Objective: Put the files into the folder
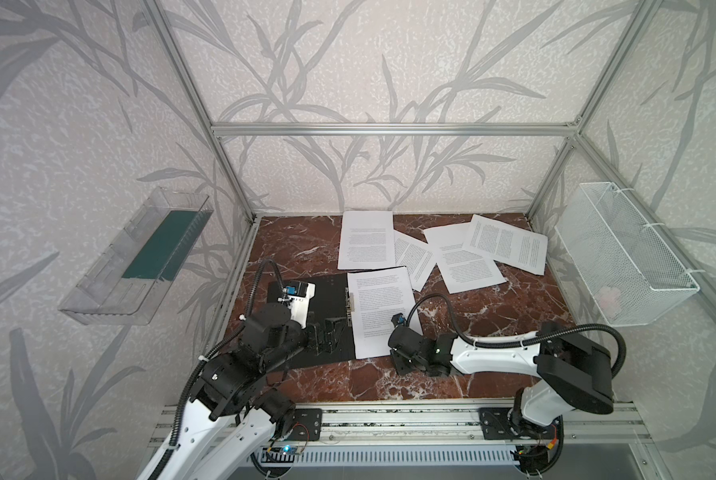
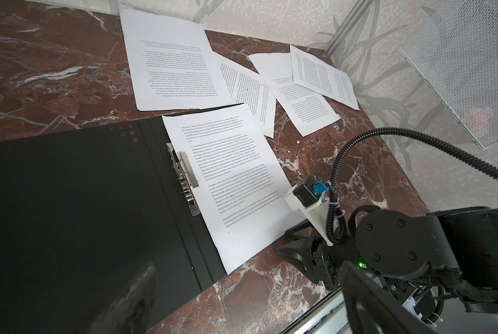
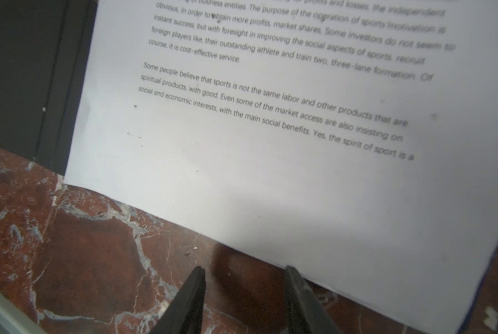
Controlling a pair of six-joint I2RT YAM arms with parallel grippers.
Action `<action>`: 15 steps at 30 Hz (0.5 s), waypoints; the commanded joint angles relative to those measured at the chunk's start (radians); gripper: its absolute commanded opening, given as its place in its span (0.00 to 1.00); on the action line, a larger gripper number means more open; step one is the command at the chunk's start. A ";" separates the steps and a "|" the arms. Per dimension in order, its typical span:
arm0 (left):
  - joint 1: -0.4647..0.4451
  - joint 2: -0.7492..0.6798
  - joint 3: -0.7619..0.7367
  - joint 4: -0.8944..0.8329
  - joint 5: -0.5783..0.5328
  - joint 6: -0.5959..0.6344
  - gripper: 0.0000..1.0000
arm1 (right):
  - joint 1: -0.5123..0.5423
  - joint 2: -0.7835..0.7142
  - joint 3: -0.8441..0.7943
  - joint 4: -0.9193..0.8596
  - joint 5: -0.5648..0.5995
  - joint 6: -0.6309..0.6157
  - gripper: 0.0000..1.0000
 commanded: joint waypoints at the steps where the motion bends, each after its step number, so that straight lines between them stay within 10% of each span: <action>1: 0.007 -0.004 -0.008 0.005 0.004 0.011 0.99 | 0.010 -0.025 0.012 -0.063 -0.016 -0.001 0.48; 7: 0.009 -0.001 -0.010 0.009 0.010 0.009 0.99 | -0.108 -0.179 0.040 -0.142 0.028 -0.110 0.65; 15: 0.017 0.004 -0.017 0.026 0.044 -0.006 0.99 | -0.652 -0.257 0.017 -0.016 -0.110 -0.260 0.99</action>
